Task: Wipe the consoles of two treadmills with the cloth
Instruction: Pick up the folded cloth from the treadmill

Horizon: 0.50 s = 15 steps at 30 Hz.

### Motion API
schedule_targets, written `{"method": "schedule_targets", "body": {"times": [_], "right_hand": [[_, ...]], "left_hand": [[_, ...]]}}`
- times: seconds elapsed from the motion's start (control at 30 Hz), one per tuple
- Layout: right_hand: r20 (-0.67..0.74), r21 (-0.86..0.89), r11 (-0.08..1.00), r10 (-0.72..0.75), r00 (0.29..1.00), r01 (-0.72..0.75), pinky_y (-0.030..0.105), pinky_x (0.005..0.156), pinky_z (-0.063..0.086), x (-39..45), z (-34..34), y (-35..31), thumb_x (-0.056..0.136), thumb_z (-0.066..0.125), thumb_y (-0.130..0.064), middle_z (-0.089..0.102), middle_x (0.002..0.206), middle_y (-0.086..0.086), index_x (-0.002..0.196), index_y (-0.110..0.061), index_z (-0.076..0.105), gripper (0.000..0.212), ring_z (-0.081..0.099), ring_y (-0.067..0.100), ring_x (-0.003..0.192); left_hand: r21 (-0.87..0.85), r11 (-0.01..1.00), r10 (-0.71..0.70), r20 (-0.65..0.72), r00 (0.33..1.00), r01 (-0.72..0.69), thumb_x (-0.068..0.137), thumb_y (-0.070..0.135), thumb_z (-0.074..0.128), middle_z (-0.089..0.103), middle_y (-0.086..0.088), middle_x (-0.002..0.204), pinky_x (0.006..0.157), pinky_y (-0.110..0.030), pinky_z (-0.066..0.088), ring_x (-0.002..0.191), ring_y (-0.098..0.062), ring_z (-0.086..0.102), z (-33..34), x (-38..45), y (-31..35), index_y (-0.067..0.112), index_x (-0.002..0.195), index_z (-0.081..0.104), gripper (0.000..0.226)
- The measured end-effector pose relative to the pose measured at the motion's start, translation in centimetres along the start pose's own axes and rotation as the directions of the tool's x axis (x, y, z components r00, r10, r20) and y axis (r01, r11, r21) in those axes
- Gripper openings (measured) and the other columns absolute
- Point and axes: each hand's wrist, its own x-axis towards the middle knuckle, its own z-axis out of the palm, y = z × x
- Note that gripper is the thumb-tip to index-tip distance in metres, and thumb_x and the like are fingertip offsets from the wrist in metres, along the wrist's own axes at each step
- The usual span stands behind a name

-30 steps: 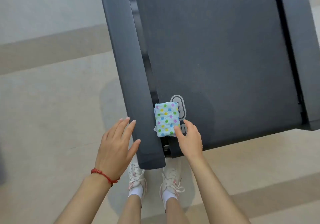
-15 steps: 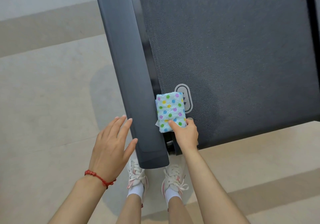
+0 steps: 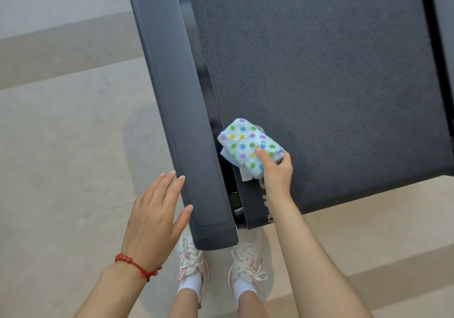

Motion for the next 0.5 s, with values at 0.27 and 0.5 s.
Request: {"method": "schedule_targets", "body": {"times": [0.27,0.5], "right_hand": [[0.060,0.080,0.995,-0.071,0.996,0.066,0.015,0.053,0.052,-1.0,0.9,-1.7,0.081,0.067,-0.011,0.061,0.103,0.007,0.108,-0.008,0.052,0.031,0.064,0.012,0.083],[0.285,-0.087,0.986,-0.113,0.952,0.143,0.020,0.061,0.056,-6.8,-1.9,-6.1,0.078,0.071,-0.008,0.063,0.106,0.003,0.111,-0.013,0.054,0.038,0.066,0.012,0.094]], "left_hand": [[0.004,1.000,0.003,-0.028,1.000,-0.003,0.097,0.052,0.015,0.056,-0.015,0.126,0.089,-0.043,0.046,0.117,-0.029,0.049,-0.8,0.1,-0.5,0.005,0.128,0.052,0.068],[-0.029,1.000,-0.008,-0.090,0.996,0.005,0.097,0.051,0.018,0.056,-0.015,0.126,0.089,-0.043,0.047,0.116,-0.028,0.048,-6.2,-1.5,1.2,0.005,0.128,0.052,0.065]]}}
